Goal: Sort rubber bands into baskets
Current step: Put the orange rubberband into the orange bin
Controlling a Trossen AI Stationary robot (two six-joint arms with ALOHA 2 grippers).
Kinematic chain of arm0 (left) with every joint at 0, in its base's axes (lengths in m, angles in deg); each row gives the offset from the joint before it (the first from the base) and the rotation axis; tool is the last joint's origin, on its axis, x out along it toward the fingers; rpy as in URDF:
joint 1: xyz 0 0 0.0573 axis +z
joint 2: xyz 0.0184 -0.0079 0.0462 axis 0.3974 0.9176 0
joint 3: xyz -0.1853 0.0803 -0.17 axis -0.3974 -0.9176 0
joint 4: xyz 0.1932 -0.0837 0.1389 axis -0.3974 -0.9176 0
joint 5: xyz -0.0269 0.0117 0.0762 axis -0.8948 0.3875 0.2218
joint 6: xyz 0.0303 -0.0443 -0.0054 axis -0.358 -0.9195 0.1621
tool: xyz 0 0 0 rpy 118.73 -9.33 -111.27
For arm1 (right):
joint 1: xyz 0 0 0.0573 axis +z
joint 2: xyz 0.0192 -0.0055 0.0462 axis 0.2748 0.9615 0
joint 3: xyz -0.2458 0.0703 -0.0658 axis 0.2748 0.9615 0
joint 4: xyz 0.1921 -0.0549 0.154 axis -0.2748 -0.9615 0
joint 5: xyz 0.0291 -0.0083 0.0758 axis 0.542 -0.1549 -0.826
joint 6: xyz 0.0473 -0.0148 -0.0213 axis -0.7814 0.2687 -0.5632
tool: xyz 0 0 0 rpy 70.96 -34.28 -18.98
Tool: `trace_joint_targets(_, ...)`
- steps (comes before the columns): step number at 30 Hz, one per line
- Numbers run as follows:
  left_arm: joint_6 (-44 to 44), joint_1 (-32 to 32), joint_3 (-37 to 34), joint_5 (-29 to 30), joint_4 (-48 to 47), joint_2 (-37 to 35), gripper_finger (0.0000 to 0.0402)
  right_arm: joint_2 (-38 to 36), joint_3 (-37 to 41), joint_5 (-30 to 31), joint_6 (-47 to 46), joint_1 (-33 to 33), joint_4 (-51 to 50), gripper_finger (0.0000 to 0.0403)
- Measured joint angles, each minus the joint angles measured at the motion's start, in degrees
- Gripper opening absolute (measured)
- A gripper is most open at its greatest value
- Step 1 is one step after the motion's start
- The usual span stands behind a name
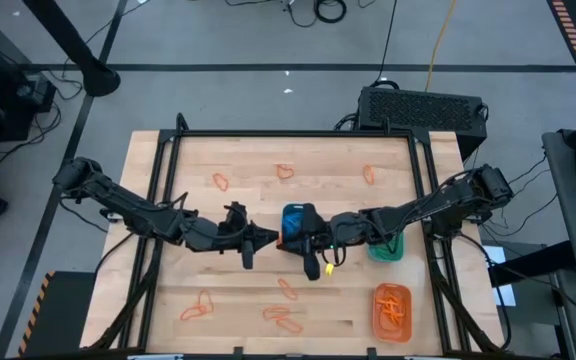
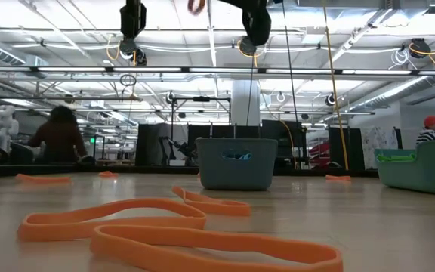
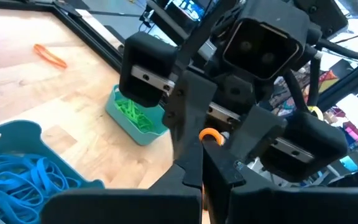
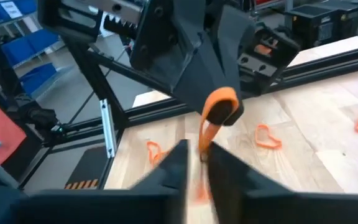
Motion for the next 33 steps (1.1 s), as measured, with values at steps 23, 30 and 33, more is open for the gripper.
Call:
trace_joint_targets(23, 1.37, 0.03, 0.02, -28.49, -25.27, -0.11, 0.0138, -7.74, 0.02, -8.19, -10.57, 2.71, -26.26, 0.0000)
trace_joint_targets(30, -1.54, 2.95, 0.02, -28.08, -44.29, -1.50, 0.0138, -9.82, 0.02, -17.90, -23.29, 10.70, -48.35, 0.0000)
trace_joint_targets(33, -1.48, 6.03, 0.07, -27.17, -49.55, -1.86, 0.0138, -9.88, 0.03, -20.21, -29.08, 14.94, -54.45, 0.0000)
